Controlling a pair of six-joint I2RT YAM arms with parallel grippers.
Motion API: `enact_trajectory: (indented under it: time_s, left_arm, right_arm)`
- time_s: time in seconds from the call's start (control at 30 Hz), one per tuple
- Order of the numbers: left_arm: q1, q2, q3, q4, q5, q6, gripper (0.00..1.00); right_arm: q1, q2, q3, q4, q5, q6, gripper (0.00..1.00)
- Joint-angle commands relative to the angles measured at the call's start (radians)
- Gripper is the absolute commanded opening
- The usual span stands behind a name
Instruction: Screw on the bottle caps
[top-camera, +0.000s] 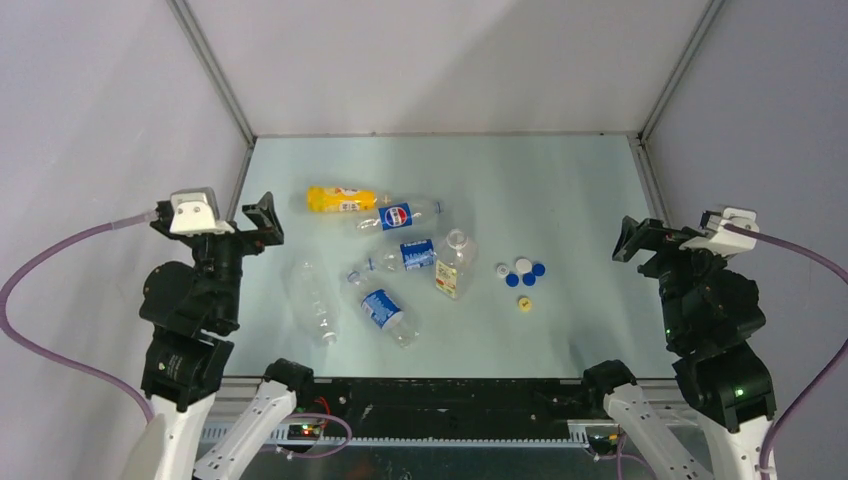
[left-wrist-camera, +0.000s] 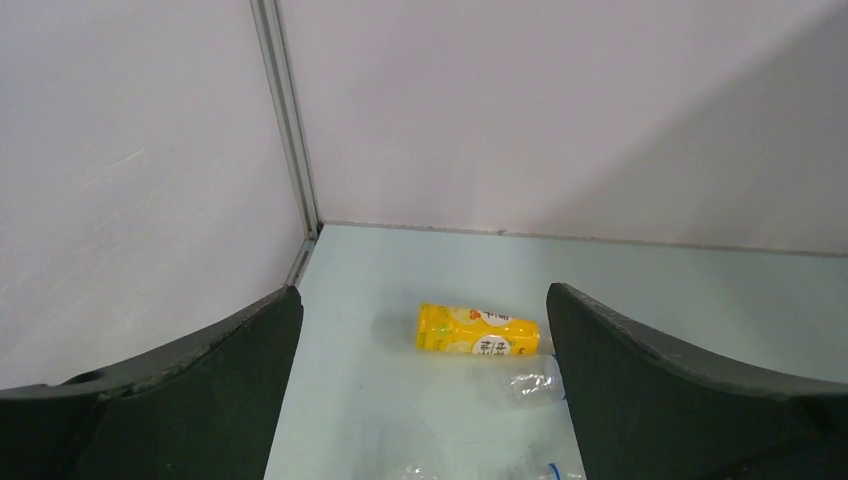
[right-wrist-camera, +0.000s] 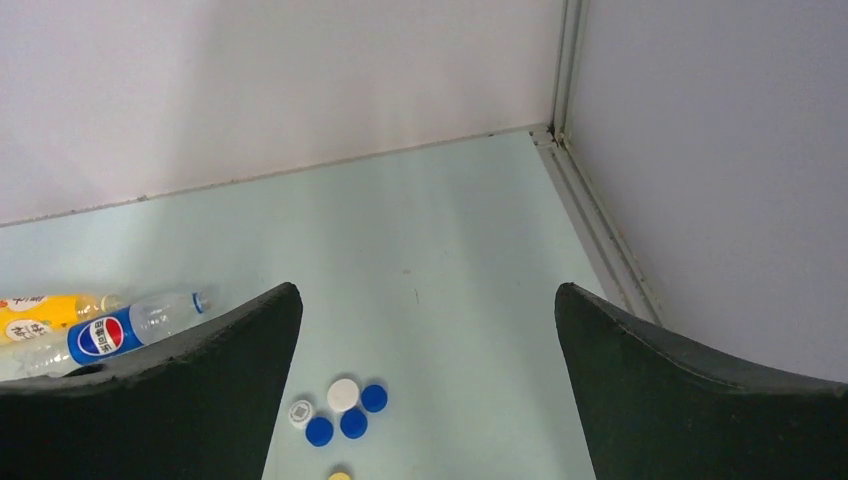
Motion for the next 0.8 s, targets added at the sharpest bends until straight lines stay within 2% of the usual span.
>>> enact_trajectory:
  time_s: [0.0,0.3,0.43,0.53,0.67,0.77]
  left_arm:
    - [-0.006,0.027,-0.01,0.048,0.029,-0.029,1.0]
    - [-0.005,0.082,-0.108,0.055,0.109,-0.115,1.0]
    - [-0.005,0.126,-0.147,0.057,0.186,-0.147,1.0]
    - [-0.006,0.171,-0.174,0.074,0.262,-0.172,1.0]
    - [-0.006,0.234,-0.248,0.129,0.372,-0.218,1.0]
    - [-0.014,0.283,-0.278,0.162,0.433,-0.238,1.0]
  right_arm:
    - [-0.004,0.034,0.028,-0.01,-0.014,0.029,1.0]
    - [-0.004,0.195,0.028,-0.087,-0.196,0.095,1.0]
    - [-0.008,0.304,0.029,-0.127,-0.288,0.112,1.0]
    - [-0.026,0.369,0.029,-0.143,-0.324,0.183,1.0]
    - [-0.037,0.419,-0.012,-0.053,-0.417,0.209,1.0]
    - [-0.044,0.432,-0.118,0.058,-0.5,0.186,1.0]
